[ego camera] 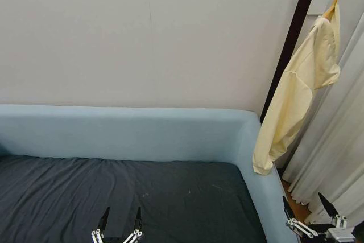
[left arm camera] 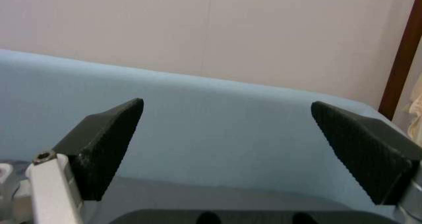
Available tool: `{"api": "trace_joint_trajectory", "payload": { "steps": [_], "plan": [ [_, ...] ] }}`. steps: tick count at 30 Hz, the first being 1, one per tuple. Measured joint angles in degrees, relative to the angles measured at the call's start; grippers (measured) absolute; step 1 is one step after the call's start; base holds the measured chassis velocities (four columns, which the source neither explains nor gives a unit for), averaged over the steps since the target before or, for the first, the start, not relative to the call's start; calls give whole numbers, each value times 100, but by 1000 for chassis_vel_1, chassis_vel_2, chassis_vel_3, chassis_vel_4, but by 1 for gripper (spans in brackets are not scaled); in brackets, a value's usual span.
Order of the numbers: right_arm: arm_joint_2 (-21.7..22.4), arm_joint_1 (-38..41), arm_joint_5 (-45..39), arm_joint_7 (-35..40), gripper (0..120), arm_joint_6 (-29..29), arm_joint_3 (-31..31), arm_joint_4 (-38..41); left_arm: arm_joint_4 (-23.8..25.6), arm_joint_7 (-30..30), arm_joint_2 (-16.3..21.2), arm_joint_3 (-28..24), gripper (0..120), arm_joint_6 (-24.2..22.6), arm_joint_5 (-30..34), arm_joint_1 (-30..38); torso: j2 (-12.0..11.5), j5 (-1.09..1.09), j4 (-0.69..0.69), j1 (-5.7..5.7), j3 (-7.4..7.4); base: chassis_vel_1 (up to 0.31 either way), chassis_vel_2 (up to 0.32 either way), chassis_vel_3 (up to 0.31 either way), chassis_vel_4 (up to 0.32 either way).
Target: Pick up the clothes from the sofa and hang them on the clothes hanger.
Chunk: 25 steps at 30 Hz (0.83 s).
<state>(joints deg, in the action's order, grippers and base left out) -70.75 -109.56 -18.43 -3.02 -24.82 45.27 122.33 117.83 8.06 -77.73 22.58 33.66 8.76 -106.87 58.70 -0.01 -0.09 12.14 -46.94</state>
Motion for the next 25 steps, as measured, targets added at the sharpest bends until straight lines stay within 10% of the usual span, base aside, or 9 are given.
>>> {"api": "trace_joint_trajectory", "payload": {
  "steps": [25],
  "plan": [
    [21, 21, -28, 9, 100, 18, -9, -11, 17, -6, -2, -8, 100, 0, 3, -2, -1, 1, 0, 1, 0, 0, 0, 0, 0]
  ]
}}
